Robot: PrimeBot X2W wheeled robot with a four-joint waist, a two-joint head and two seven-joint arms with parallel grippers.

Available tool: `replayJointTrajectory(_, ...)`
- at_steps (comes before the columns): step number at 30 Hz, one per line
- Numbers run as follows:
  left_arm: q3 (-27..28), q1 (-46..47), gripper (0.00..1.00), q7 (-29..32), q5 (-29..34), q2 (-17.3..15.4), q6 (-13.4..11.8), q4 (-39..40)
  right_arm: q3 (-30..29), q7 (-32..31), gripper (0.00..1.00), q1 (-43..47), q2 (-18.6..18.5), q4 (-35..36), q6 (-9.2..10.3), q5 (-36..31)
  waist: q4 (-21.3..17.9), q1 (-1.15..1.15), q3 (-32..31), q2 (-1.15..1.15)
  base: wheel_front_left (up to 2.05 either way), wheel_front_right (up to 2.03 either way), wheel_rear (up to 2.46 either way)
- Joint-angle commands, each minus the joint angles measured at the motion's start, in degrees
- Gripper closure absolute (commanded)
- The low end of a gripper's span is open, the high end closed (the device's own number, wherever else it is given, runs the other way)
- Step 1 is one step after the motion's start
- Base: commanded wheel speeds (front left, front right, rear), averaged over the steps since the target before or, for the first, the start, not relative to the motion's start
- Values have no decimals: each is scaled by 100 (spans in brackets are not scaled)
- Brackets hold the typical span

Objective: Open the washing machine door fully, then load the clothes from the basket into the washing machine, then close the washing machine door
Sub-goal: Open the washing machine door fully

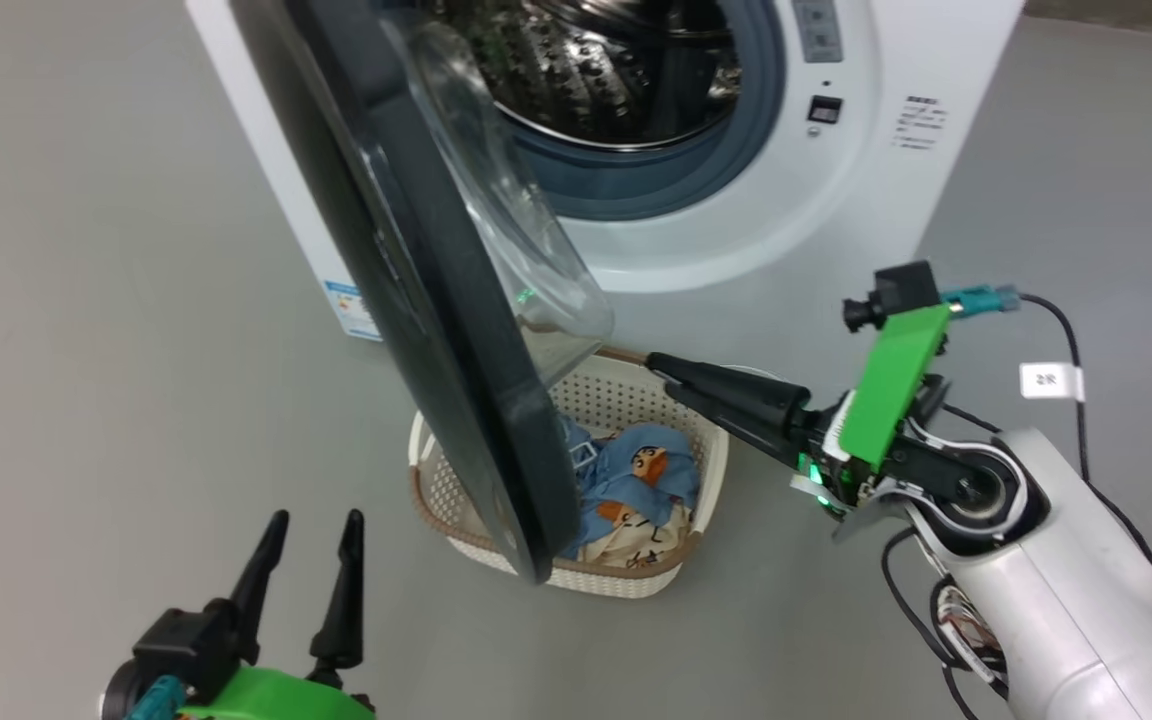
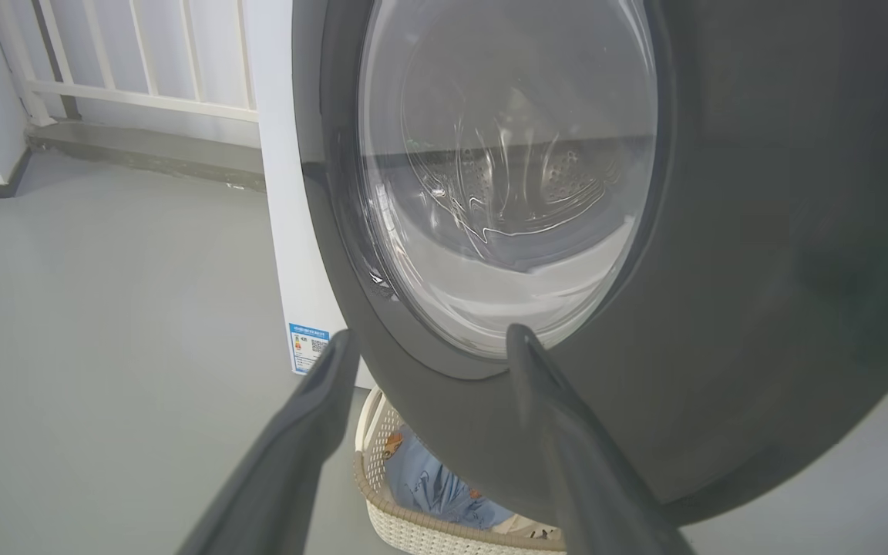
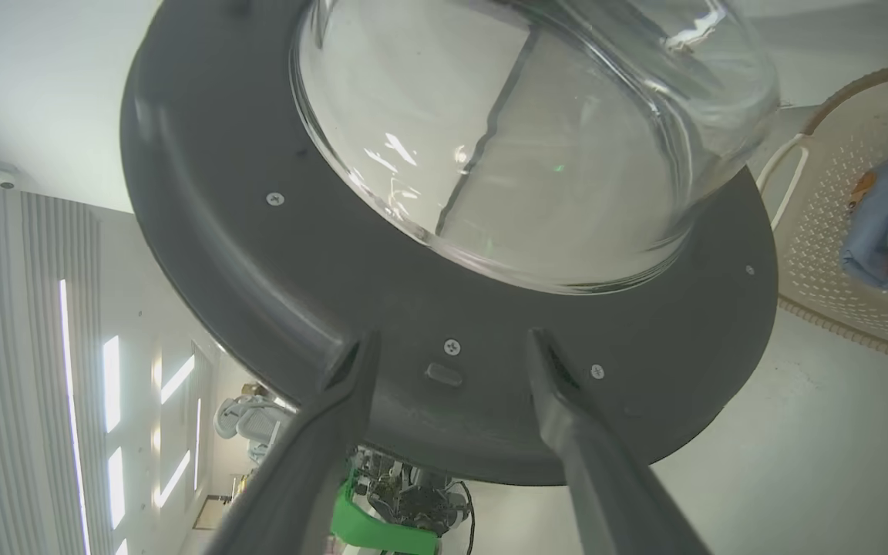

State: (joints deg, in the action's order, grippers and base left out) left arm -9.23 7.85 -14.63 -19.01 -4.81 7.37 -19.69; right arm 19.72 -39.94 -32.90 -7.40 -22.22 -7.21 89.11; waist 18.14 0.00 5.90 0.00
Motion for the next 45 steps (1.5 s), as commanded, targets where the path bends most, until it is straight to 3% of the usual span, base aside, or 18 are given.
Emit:
replayJointTrajectory(1, 230, 29, 0, -37, -4, -138, 12, 74, -18, 107, 0, 93, 2, 184, -28, -67, -178, 0, -149, 0, 0, 0, 0)
replayJointTrajectory(17, 678, -306, 0, -37, 42, -325, 12, 160, -186, 1061, 0, 1065, -577, 346, -28, -269, -910, 0, -412, 0, 0, 0, 0)
replayJointTrajectory(25, 795, -452, 0, -37, 73, -325, 12, 189, -199, 1850, 0, 1501, -927, 394, -28, -530, -1103, 0, -512, 0, 0, 0, 0)
replayJointTrajectory(32, 876, -542, 0, -37, 80, -308, 12, 225, 9, 2985, 0, 1789, -1271, 270, -28, -976, -1173, 0, -549, 0, 0, 0, 0)
replayJointTrajectory(40, 938, -601, 0, -37, 103, -272, 12, 220, 788, 5074, 0, 1923, -1717, 26, -28, -1878, -1182, 0, -576, 0, 0, 0, 0)
replayJointTrajectory(45, 971, -612, 0, -37, 118, -248, 12, 228, 854, 5483, 0, 1915, -1759, -272, -28, -2366, -1171, 0, -582, 0, 0, 0, 0)
